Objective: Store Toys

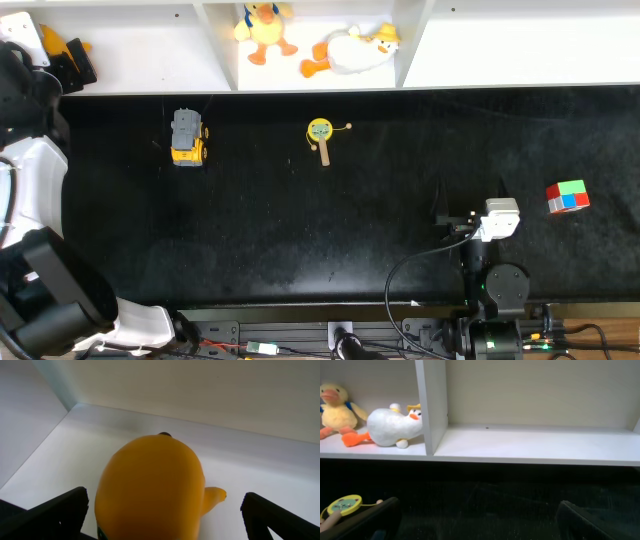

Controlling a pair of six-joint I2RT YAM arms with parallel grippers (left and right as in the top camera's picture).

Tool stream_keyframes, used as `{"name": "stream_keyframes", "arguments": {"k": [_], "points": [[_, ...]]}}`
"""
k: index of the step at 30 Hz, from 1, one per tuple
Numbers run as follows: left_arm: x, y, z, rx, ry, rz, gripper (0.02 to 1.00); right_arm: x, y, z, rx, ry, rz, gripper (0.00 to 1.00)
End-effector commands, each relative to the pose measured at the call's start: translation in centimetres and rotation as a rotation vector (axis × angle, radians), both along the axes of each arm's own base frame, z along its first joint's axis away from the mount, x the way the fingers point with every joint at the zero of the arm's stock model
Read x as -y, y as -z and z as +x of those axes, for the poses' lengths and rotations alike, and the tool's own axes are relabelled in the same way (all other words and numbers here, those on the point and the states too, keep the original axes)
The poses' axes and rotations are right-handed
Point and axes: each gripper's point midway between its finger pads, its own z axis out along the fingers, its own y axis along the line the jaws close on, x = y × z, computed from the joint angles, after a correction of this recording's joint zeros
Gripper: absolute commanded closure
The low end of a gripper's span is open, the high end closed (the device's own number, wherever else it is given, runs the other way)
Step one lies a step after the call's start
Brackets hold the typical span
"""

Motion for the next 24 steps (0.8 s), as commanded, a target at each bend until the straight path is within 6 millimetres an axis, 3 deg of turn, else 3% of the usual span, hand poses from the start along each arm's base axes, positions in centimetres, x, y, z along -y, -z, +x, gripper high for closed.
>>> {"name": "stream_keyframes", "arguments": {"k": [1,5,9,15,20,24], "points": [[0.1,-0.2,0.4,0.005,0.010,-0.003,0.020,-0.2,0.3,0.0,0.001,-0.012,0.000,0.005],[0.5,-1.0,-0.4,-0.005,0.013,-0.008,0.020,-0.2,0.3,0.0,0.002,-0.011,0.000,0.007],[1.0,-1.8,-2.5,-0.053,-0.009,-0.014,0.023,-0.2,0.3,0.0,0.001,-0.011,0.000,0.005],[3.1,-1.0,-8.6,-0.204,-0.037,-0.062,0.023,-0.2,0.3,0.0,0.002,-0.011,0.000,0.007],[7.2,2.7,-16.0,-0.231,-0.018,-0.100,0.020,-0.2,0.3,0.0,0.002,-0.011,0.000,0.005],[10.5,6.1,-18.8,-0.258,0.010,-0.183,0.023,-0.2,0.3,0.0,0.001,-0.011,0.000,0.005]]}}
